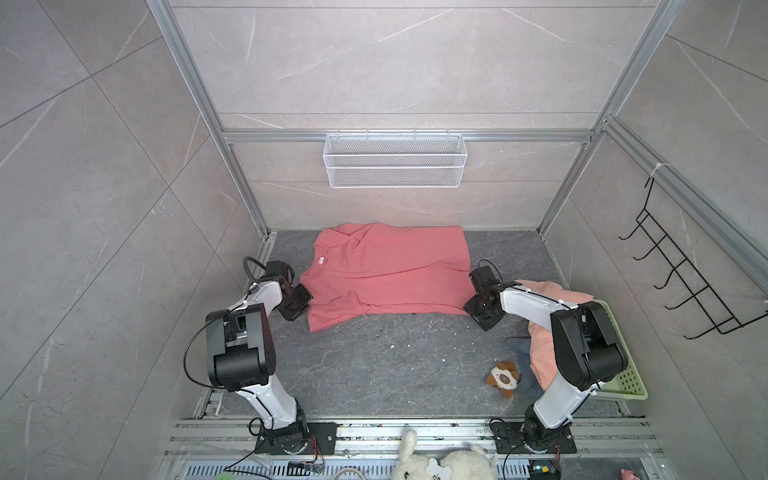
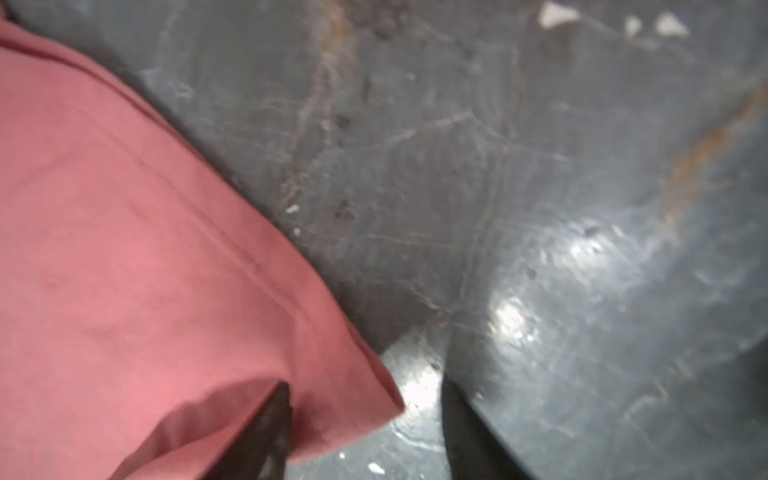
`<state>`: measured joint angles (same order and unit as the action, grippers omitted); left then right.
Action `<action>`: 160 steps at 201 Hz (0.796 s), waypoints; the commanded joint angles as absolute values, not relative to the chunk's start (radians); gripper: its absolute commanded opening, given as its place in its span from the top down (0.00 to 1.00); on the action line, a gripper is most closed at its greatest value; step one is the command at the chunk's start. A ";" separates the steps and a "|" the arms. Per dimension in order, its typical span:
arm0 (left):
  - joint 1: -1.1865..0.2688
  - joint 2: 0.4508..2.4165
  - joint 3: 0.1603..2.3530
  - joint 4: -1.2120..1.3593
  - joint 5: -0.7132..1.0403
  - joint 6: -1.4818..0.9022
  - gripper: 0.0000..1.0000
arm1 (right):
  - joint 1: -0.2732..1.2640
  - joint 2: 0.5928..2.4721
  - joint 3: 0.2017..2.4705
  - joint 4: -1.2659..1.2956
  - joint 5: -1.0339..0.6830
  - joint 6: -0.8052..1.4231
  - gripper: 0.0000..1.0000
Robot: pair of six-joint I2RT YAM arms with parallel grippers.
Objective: Fold and stack the t-shirts
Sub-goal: 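Grasp the shirt's near hem corners with both grippers, then lift the pink t-shirt's hem with both grippers high toward the far wall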
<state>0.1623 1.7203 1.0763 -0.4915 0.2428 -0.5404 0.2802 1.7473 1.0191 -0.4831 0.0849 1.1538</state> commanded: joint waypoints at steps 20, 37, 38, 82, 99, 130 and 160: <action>0.166 1.620 1.088 -0.506 0.261 -0.555 1.00 | 0.281 1.800 1.043 -0.429 0.059 1.194 0.89; 0.165 1.561 1.117 -0.529 0.255 -0.557 1.00 | 0.283 1.729 1.060 -0.453 0.111 1.175 0.95; 0.166 1.558 1.120 -0.530 0.255 -0.557 1.00 | 0.283 1.724 1.062 -0.456 0.114 1.174 0.95; 0.169 1.364 1.327 -0.650 0.192 -0.485 1.00 | 0.283 1.485 1.274 -0.680 0.288 0.988 1.00; 0.170 1.286 1.420 -0.690 0.143 -0.433 1.00 | 0.283 1.404 1.351 -0.722 0.318 0.921 1.00; 0.171 1.145 1.566 -0.723 0.051 -0.327 1.00 | 0.282 1.308 1.492 -0.751 0.309 0.813 1.00; 0.171 1.010 1.636 -0.672 -0.022 -0.250 1.00 | 0.282 1.289 1.643 -0.755 0.287 0.702 1.00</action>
